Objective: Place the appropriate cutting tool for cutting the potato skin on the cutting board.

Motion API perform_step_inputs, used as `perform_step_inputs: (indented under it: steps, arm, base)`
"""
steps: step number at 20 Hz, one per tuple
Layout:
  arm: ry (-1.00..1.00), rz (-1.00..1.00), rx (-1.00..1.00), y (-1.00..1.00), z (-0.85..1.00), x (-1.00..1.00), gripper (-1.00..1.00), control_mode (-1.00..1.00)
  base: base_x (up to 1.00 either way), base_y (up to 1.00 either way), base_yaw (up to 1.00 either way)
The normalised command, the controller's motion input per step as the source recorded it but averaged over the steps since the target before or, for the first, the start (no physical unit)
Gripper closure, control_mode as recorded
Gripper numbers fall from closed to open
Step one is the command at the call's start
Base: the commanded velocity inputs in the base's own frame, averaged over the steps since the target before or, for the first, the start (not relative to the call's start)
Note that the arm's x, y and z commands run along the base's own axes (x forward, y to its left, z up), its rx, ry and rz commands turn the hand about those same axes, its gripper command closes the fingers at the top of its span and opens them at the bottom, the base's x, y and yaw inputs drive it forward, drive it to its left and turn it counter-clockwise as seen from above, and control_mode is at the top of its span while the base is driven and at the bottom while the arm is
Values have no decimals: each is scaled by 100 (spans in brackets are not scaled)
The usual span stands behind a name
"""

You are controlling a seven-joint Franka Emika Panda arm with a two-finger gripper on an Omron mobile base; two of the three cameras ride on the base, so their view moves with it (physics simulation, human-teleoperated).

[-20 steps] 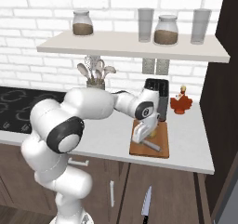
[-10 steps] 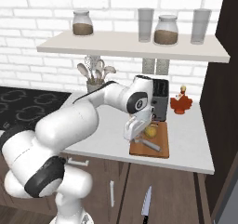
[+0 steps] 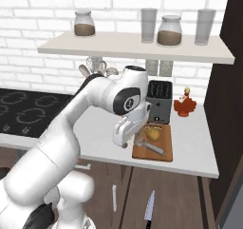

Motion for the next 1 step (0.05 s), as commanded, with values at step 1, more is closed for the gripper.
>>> perform_step_inputs:
  steps: [1]
  arm:
    - [-5, 0, 0, 21, 76, -75, -100, -100]
  base:
    - [0, 0, 0]
